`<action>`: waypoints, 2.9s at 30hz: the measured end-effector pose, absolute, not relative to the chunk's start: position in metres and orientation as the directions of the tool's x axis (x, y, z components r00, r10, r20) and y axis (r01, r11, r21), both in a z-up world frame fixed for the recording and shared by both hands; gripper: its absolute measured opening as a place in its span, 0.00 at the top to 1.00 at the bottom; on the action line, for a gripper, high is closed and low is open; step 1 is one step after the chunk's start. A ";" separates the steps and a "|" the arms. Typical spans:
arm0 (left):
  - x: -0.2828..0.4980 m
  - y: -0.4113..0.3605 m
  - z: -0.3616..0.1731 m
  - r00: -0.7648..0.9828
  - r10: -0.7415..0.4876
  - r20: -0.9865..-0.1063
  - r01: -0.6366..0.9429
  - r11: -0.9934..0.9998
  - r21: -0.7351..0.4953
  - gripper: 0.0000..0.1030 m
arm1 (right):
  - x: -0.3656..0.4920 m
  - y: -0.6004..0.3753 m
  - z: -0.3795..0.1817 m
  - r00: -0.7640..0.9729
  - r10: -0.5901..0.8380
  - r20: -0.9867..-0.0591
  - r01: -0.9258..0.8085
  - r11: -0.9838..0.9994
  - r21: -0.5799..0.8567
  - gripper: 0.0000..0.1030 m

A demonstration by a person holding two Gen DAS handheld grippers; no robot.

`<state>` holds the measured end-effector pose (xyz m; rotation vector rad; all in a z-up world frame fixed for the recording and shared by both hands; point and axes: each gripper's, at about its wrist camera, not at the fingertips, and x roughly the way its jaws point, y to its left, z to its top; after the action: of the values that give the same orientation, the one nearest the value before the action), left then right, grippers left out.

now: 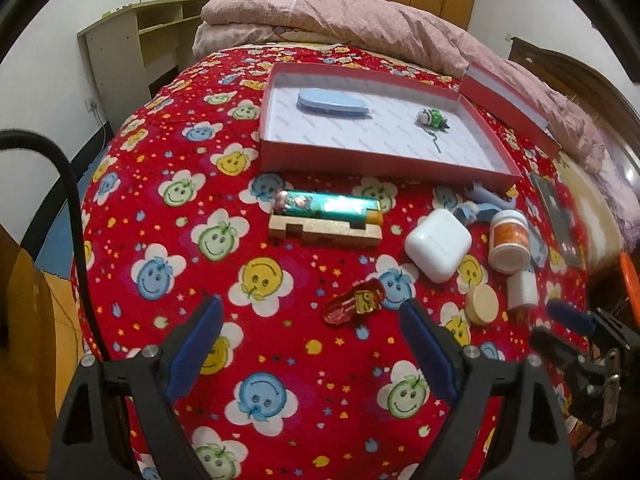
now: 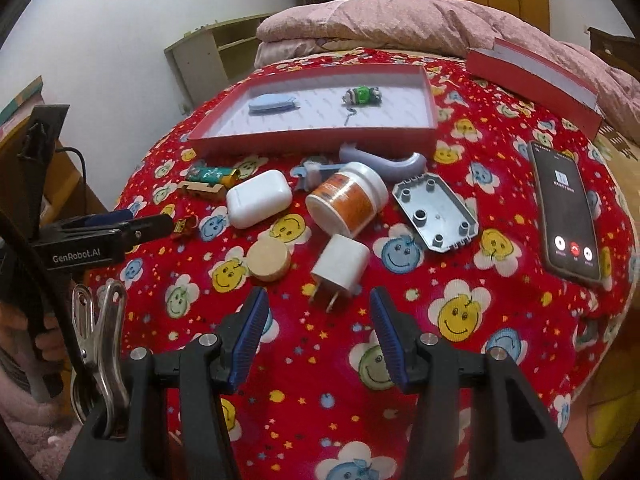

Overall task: Organize rigid objects
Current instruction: 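Grasp the red toy with gold tag with the left tool while the right tool approaches the charger, then grasp the white charger plug with the right tool while the left tool holds the red toy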

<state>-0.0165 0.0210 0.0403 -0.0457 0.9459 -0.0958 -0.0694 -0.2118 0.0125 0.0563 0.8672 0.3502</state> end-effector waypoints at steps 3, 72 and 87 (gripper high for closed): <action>-0.015 0.014 0.034 0.584 -0.094 -0.806 0.070 0.995 -0.066 0.13 | -0.067 -0.214 0.006 0.584 0.319 -0.746 -0.267 0.944 0.194 0.48; -0.027 0.000 0.040 0.630 -0.156 -0.760 0.162 0.984 -0.068 0.61 | -0.055 -0.206 -0.001 0.634 0.293 -0.716 -0.242 0.954 0.176 0.72; -0.011 0.003 0.062 0.644 -0.167 -0.747 0.140 0.985 -0.099 0.61 | -0.062 -0.201 0.019 0.651 0.342 -0.678 -0.303 0.936 0.181 0.72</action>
<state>-0.0107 0.0026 0.0622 -0.0336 0.8536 -0.1745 -0.0616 -0.2012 0.0185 0.0527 0.7803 0.3664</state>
